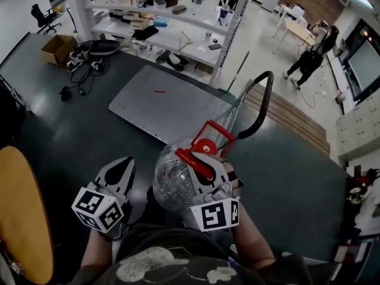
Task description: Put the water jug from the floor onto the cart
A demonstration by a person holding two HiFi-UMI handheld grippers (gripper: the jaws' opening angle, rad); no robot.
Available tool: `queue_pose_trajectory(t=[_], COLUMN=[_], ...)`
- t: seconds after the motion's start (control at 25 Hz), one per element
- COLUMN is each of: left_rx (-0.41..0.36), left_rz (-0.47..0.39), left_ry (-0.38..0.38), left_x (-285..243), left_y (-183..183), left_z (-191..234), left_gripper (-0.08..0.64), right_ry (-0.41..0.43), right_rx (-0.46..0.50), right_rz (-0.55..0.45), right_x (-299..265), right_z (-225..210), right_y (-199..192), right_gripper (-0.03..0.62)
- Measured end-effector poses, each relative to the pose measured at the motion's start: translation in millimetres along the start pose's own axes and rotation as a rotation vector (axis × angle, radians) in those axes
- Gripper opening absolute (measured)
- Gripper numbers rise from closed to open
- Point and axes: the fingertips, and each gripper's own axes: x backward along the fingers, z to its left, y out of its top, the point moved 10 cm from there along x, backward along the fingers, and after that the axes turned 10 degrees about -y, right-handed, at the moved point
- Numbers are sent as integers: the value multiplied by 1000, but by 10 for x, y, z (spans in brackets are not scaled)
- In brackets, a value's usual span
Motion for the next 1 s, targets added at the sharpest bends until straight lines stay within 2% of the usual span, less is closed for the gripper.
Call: queue_pose_trajectory(t=[0.2,0.4,0.56,0.8,1.0], left_rx=[-31,-3,-7,5,25], left_rz=[13,64,105,134,125], left_ry=[-74,-150,-198,-236,-205], left_x=[-409,-755,-1049,-1556,-2110], left_y=[224,368,412,520,685], left_z=[607,1122,1440,1655,1871], left_gripper=[8,8,8,8,8], right_ry=[-63,-148,-199,-209,-185], right_rx=[-47,-116,-120,-107,-132], right_rz=[68,165,224,252,250], right_x=[-502,-895,-1213,-1763,-2277], right_z=[-31,-151,-217,-502,-807], right_y=[-104,-218,-370,-676,-1079], right_gripper=[9,8,6,6,5])
